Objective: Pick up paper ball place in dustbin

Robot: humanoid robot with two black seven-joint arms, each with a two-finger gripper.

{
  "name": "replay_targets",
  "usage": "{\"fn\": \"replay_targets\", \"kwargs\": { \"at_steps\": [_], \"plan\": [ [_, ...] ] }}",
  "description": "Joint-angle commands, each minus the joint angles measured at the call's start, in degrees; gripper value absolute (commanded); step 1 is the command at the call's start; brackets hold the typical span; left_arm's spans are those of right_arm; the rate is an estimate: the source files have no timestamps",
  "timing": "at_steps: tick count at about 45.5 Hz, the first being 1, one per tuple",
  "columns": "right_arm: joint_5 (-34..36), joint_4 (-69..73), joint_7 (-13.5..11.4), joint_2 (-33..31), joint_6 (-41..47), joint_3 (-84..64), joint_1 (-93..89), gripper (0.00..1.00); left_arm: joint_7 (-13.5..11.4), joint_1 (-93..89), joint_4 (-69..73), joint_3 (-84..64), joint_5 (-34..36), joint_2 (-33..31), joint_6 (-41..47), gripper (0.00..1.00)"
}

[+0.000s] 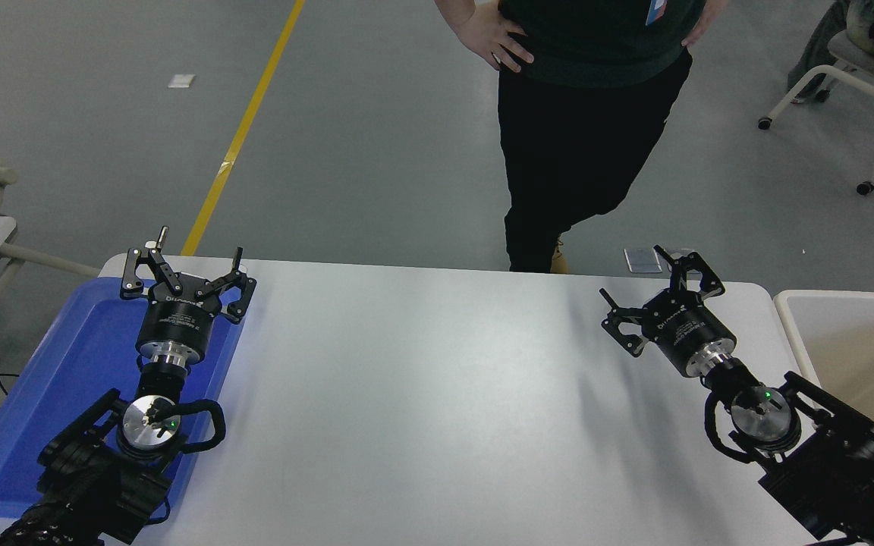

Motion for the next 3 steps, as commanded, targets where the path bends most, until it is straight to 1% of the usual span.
{"fn": "replay_targets", "kwargs": {
  "at_steps": [1, 3],
  "plan": [
    [0.01, -0.93, -0.07, -0.55, 1.63, 0.03, -0.71, 1.00, 0.00, 0.00, 0.00, -0.03, 0.00, 0.00, 0.00, 1.00],
    [0.01, -0.93, -0.07, -0.64, 1.72, -0.05, -0.80, 1.00, 0.00, 0.00, 0.00, -0.03, 0.00, 0.00, 0.00, 1.00]
  ]
}}
